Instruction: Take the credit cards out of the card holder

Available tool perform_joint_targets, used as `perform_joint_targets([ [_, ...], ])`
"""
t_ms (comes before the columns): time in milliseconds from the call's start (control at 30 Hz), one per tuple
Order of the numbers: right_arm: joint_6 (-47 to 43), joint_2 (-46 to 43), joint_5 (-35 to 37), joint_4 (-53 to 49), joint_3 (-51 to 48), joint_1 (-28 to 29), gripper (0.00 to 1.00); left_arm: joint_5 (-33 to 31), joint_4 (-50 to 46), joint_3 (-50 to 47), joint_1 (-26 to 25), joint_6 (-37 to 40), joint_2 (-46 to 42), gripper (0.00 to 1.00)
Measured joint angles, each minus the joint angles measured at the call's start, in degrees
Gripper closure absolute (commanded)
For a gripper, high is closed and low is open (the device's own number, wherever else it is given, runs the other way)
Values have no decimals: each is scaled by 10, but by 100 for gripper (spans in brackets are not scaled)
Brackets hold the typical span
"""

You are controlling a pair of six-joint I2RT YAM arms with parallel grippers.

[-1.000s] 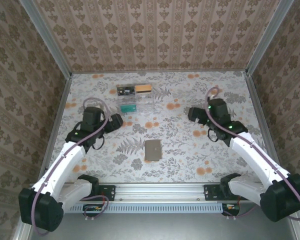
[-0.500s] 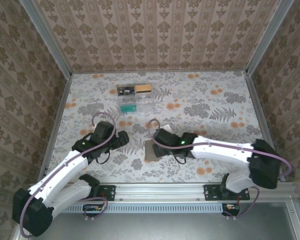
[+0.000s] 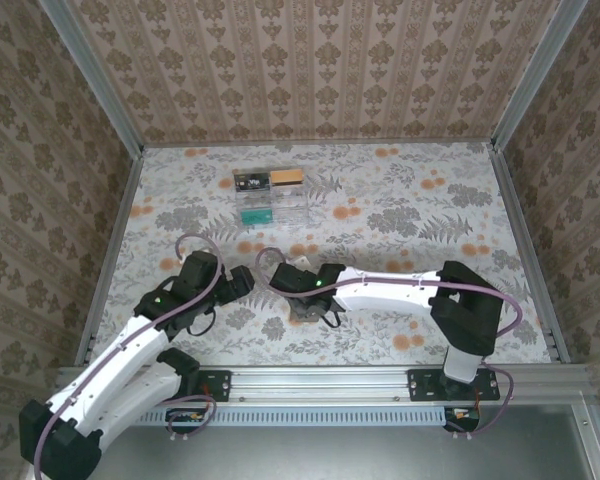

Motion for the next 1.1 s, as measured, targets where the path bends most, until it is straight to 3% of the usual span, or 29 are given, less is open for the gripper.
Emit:
perform_joint_targets([
  [400,-15,50,-7,0,11,-27,57,4,0,-3,0,0,-9,0],
  [633,-24,56,-13,1,11,-32,48,12,1,-4,0,0,-1,0],
  [800,-28,58,-19,5,11,-32,61,20,5,-4,0,0,9,0],
  [967,-31,60,-19,5,16,-32,84,29,6,-4,-1,0,17,0],
  [1100,-31,59,-17,3,17,-32,96,37,12,-4,-4,0,21,1],
])
